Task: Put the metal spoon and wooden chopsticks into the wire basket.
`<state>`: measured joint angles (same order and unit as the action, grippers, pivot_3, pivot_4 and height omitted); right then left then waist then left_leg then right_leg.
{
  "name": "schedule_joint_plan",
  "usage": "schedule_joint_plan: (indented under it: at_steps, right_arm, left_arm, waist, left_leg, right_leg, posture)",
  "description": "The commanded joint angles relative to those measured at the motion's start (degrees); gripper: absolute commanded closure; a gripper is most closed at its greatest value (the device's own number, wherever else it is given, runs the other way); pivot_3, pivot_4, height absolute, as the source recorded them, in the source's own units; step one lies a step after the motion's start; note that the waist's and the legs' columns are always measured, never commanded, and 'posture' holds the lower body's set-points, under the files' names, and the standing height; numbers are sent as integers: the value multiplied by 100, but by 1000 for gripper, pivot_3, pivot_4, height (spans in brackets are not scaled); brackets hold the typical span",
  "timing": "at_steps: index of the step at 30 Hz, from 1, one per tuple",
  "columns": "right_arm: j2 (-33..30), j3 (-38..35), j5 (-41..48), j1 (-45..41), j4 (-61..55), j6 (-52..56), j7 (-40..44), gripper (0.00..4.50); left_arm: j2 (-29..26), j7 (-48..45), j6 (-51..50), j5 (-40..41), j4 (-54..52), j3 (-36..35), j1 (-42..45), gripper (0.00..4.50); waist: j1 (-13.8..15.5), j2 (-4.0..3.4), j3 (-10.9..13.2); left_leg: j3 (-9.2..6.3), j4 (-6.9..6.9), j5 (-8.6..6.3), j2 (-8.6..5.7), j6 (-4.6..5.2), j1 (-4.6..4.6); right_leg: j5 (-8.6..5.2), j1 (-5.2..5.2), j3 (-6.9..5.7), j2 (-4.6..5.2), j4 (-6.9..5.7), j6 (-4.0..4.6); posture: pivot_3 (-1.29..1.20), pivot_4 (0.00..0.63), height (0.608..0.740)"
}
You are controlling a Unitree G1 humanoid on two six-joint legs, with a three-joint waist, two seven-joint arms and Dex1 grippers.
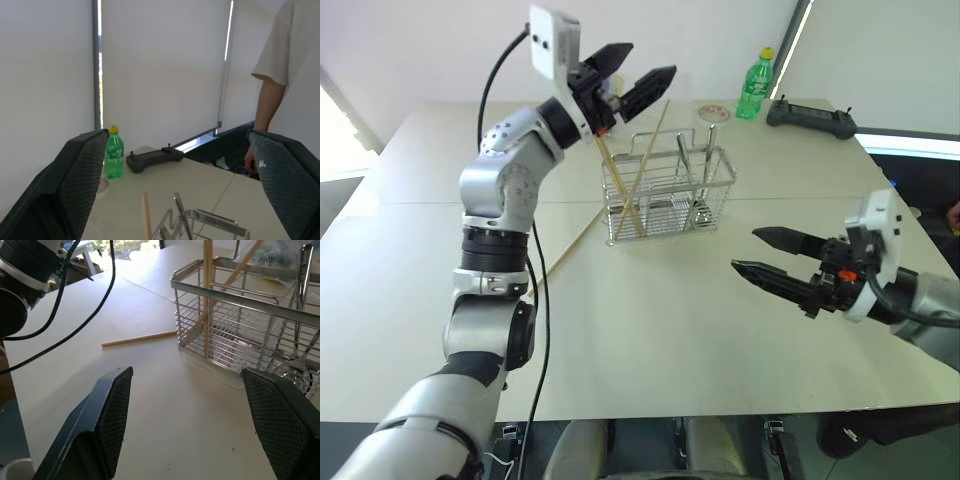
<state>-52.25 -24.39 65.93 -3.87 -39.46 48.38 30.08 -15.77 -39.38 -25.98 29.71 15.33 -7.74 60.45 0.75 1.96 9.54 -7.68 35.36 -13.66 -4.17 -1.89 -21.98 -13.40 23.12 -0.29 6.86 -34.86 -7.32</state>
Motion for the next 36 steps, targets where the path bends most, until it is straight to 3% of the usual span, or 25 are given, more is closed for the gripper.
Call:
schedule_joint_plan:
  at_steps: [1,6,10,14,19,23,36]
  right_arm:
    - [-10,-3,5,-118,-24,-106,3,951]
    - [33,67,-6,-125,-46,-133,-9,951]
    - [96,120,-83,-77,-27,-174,-8,951]
    - [202,194,-127,-63,-49,-204,-54,951]
    - [283,253,-158,-55,-85,-228,-105,951]
    - [309,211,-140,-14,-127,-225,-175,951]
    - [380,128,-112,288,-349,-283,-398,951]
  left_arm:
    - [-353,135,-333,280,-280,-357,454,79]
    - [-1816,-649,-767,277,724,-563,1356,79]
    - [-2736,-1606,-390,-506,1734,73,1584,79]
    - [-3081,-2041,158,-1546,2912,861,1574,79]
    - [-2950,-2309,693,-2396,3840,1460,1464,79]
    - [-2684,-2166,736,-2911,4266,1778,1386,79]
    - [-1629,-2187,809,-3600,4439,2172,827,79]
  waist:
    - [-4,1,1]
    - [-67,-4,4]
    - [-14,-22,-7]
    - [16,-18,-3]
    - [-3,-15,-2]
    - [-6,-14,-2]
    - [-8,-13,-1]
  left_leg:
    - [-1,0,0,0,0,0]
    - [2,-5,0,-3,0,-9]
    - [4,-15,-2,-2,4,15]
    - [2,-8,-2,2,3,24]
    - [0,-8,-2,5,2,16]
    - [-1,-7,-1,0,3,-39]
    - [3,3,-3,2,8,-35]
  right_leg:
    - [0,0,0,-1,-1,0]
    - [-1,22,-1,-13,-8,0]
    - [-2,-1,-1,-7,-5,0]
    - [-9,-16,-3,-7,-4,-5]
    - [-11,-21,-1,-1,17,21]
    - [9,30,-2,-1,20,-10]
    - [10,25,-3,-4,16,-13]
  posture:
    - [0,150,713]
    - [0,150,713]
    - [0,150,713]
    - [0,150,713]
    - [0,150,713]
    - [0,150,713]
    - [0,150,713]
